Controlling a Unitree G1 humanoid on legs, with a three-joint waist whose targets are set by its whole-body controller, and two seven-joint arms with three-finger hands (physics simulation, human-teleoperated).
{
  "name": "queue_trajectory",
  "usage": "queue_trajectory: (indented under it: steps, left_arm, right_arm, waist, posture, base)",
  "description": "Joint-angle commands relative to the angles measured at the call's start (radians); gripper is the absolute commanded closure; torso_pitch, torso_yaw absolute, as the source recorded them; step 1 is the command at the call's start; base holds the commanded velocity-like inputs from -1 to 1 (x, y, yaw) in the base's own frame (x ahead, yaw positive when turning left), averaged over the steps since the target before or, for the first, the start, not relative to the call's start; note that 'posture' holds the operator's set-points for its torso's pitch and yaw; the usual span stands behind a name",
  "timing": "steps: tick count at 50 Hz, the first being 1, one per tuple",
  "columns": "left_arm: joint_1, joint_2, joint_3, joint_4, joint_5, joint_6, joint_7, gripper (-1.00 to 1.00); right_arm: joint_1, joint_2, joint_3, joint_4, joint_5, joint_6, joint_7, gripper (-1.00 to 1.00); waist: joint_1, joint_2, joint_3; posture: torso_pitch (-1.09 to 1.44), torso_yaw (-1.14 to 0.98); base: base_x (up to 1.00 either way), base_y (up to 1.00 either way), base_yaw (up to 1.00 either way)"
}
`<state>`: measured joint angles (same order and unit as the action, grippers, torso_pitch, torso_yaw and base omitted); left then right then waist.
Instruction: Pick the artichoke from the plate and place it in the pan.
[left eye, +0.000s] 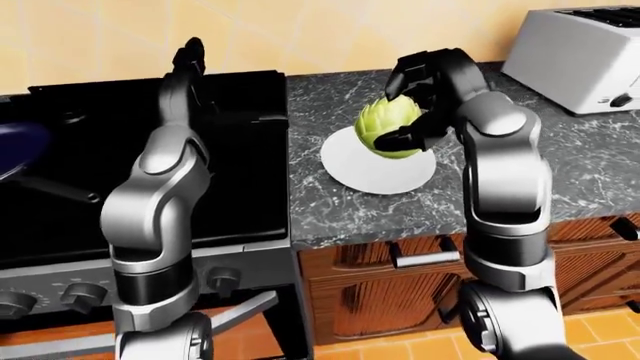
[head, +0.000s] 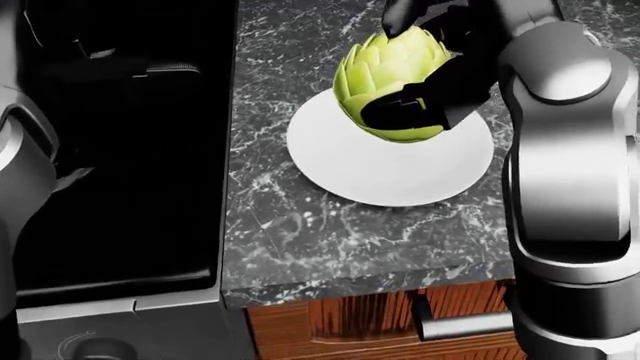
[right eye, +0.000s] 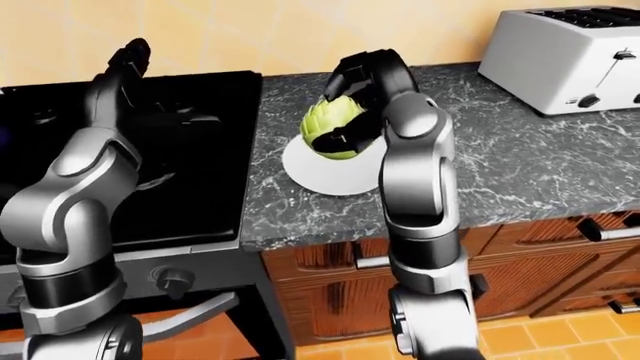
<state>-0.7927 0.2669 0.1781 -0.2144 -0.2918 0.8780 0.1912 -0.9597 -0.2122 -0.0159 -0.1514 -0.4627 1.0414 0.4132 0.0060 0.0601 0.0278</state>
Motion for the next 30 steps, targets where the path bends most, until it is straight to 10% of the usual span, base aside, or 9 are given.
queue_trajectory:
  steps: [1, 7, 10, 19, 23, 30]
  left_arm:
    - [-0.042, 0.005, -0.004, -0.024, -0.003, -0.036, -0.007, -1.00]
    - [-0.044, 0.006, -0.005, -0.018, -0.001, -0.039, -0.008, -1.00]
    - [-0.044, 0.006, -0.003, -0.020, -0.002, -0.037, -0.008, -1.00]
    - [-0.039, 0.005, -0.005, -0.029, -0.002, -0.034, -0.006, -1.00]
    - [-0.039, 0.003, -0.006, -0.033, -0.002, -0.029, -0.005, -1.00]
    - [-0.041, 0.002, -0.006, -0.032, -0.001, -0.029, -0.005, -1.00]
  right_arm:
    - [-0.044, -0.018, -0.029, -0.039, -0.016, -0.030, -0.019, 1.00]
    - [-0.044, -0.019, -0.029, -0.039, -0.016, -0.029, -0.018, 1.00]
    - [-0.040, -0.017, -0.028, -0.041, -0.017, -0.031, -0.020, 1.00]
    - [-0.026, -0.010, -0.024, -0.040, -0.014, -0.037, -0.021, 1.00]
    - [-0.024, -0.010, -0.026, -0.038, -0.014, -0.040, -0.021, 1.00]
    - [-0.024, -0.011, -0.029, -0.043, -0.012, -0.045, -0.021, 1.00]
  waist:
    - [-0.011, 0.001, -0.034]
    - [-0.009, -0.048, -0.030]
    - [-0.005, -0.121, -0.036]
    - [-0.010, -0.063, 0.006]
    - [-0.031, -0.001, -0.003]
    - [-0.012, -0.044, -0.004]
  posture:
    - [0.00, 0.00]
    - [0.00, 0.00]
    - [0.00, 0.00]
    - [0.00, 0.00]
    - [0.00, 0.00]
    - [0.00, 0.00]
  base:
    - [-0.05, 0.00, 0.00]
    - [-0.06, 0.00, 0.00]
    - [-0.06, 0.00, 0.00]
    - [-0.05, 0.00, 0.00]
    - [-0.01, 0.00, 0.00]
    - [0.00, 0.00, 0.00]
